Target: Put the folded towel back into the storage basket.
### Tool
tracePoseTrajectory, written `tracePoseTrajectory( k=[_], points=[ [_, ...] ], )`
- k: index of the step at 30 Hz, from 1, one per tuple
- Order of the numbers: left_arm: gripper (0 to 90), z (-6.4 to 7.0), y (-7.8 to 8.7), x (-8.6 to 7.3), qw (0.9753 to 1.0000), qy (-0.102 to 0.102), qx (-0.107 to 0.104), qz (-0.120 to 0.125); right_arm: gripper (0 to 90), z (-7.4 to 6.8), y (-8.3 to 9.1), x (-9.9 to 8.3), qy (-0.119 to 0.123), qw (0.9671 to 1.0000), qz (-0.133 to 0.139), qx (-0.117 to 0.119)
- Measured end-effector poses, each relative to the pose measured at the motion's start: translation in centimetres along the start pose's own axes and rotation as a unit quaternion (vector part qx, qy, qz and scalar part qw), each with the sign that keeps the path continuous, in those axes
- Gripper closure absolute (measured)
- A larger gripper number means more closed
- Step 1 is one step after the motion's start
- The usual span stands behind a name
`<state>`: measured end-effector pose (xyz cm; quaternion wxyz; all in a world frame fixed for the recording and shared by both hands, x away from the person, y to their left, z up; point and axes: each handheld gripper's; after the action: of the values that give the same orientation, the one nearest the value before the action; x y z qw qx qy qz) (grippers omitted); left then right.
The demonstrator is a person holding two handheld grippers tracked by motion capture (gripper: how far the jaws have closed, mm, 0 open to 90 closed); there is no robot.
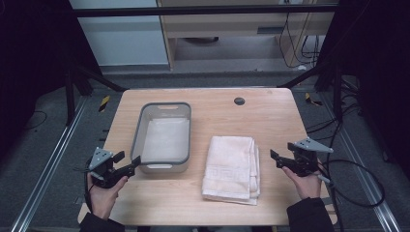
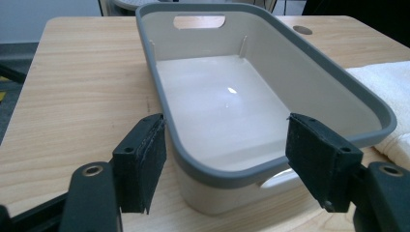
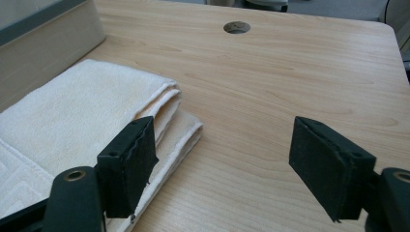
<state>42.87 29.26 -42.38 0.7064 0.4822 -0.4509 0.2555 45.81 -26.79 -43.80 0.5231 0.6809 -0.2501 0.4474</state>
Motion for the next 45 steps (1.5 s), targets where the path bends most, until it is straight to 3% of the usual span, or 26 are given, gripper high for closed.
tracePoseTrajectory(
  k=[25,33,36,45],
  points=[
    [31.0,5.7,-2.9,2.4,0.9982,-0.036,-0.048,0.007,24.4,-1.5,-1.0,2.5,0.007,0.9994,0.013,0.031],
    [31.5,7.9,-4.3,2.6,0.9965,-0.049,-0.068,-0.001,24.5,-1.7,-1.9,2.9,-0.01,0.9987,0.008,0.049],
    [31.8,8.7,-4.8,2.7,0.9958,-0.052,-0.075,-0.001,24.5,-1.8,-2.1,3.2,-0.003,0.999,0.006,0.045],
    [33.2,11.3,-6.0,2.4,0.993,-0.069,-0.095,-0.017,24.4,-2.4,-3.0,3.8,-0.014,0.9979,0.012,0.061]
  ],
)
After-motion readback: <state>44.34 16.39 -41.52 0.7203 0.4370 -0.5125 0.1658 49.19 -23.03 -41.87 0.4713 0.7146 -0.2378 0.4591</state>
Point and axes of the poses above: each handheld gripper's, and its own axes: y roughly backward along the jaws, x roughly out of its top, z roughly to its right, and after that the axes turned 2 degrees about -x, right-handed
